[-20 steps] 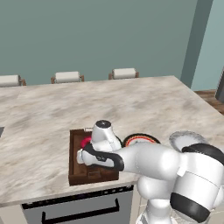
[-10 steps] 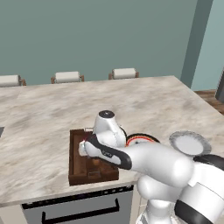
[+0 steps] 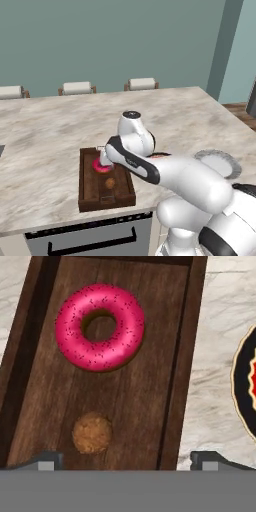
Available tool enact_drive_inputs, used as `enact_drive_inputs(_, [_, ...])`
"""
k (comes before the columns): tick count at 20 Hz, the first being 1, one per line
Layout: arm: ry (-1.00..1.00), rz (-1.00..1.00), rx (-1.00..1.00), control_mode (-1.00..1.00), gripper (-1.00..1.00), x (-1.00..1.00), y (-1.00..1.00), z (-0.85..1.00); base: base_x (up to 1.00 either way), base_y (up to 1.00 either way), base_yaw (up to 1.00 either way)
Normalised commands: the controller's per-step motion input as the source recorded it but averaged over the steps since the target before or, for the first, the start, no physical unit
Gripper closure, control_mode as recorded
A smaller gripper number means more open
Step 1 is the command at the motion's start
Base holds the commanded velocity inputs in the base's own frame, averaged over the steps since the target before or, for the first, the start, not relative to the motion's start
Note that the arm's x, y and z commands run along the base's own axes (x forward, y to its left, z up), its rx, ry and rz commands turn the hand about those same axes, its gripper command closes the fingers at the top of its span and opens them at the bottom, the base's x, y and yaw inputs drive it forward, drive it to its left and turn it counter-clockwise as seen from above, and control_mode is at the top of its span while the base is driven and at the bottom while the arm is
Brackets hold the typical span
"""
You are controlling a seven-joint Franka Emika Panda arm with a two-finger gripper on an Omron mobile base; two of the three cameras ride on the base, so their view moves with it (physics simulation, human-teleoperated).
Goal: Move the dessert items from the plates to the tray.
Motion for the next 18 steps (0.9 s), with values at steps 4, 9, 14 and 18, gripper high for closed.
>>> enact_drive_inputs(4, [0.08, -0.01, -0.12, -1.0, -1.0, 0.58, -0.49, 0.21, 0.0, 0.0, 0.0])
enact_drive_inputs(9, [0.07, -0.01, -0.06, -1.0, -1.0, 0.58, -0.83, 0.22, 0.0, 0.0, 0.0])
enact_drive_inputs(14, [0.0, 0.0, 0.0, -1.0, -1.0, 0.16, -1.0, 0.05, 0.0, 0.0, 0.0])
enact_drive_inputs(18, [0.0, 0.0, 0.0, -1.0, -1.0, 0.03, -1.0, 0.02, 0.0, 0.0, 0.0])
